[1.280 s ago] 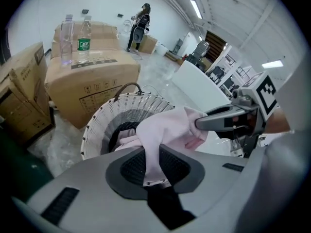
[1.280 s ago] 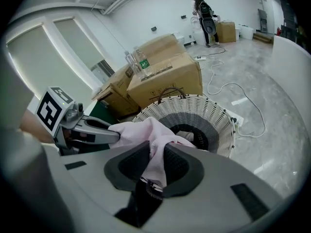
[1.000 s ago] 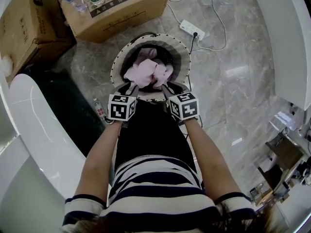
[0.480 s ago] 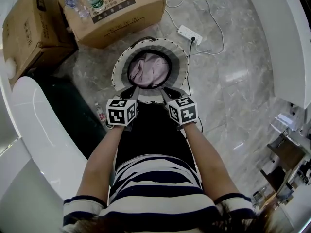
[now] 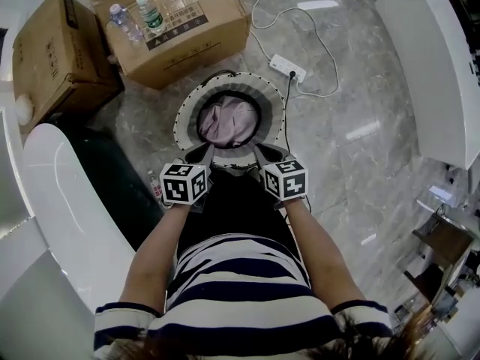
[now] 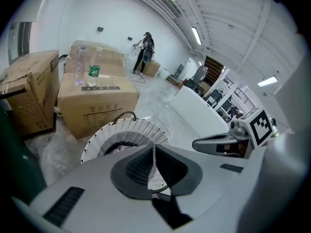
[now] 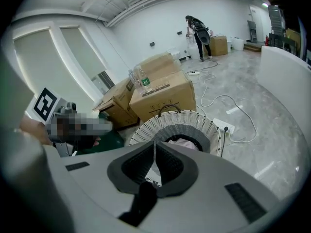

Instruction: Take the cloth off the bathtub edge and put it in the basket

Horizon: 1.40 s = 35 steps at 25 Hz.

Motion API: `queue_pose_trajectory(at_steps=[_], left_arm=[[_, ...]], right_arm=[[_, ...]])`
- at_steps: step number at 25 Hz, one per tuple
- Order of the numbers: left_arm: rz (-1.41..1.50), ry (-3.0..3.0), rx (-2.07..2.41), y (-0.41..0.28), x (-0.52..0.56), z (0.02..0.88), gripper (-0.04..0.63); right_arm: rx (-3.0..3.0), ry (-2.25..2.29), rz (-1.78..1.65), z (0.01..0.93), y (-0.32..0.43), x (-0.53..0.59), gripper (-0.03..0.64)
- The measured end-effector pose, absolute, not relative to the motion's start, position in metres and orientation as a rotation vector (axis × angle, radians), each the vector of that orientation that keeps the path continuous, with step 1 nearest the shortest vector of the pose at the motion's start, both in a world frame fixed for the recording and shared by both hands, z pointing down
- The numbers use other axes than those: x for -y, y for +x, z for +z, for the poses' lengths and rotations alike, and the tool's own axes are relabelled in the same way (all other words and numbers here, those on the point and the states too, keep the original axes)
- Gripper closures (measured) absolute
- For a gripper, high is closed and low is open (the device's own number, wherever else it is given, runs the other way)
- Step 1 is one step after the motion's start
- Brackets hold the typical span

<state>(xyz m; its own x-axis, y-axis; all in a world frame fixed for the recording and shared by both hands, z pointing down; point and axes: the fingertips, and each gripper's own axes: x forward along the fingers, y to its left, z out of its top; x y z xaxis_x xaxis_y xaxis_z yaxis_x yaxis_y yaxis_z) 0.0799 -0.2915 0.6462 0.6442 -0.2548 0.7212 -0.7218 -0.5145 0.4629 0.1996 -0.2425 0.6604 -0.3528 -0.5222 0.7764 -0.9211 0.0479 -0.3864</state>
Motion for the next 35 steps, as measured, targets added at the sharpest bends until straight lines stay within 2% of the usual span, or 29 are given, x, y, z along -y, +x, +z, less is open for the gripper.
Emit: queue_pose_trajectory(at_steps=[35], left_arm=[[0.756, 2.036, 0.800, 0.068, 0.273, 0.623, 0.565]], right_arm=[[1.941, 1.480, 1.239, 0.628, 0.206, 0.236, 0.591]])
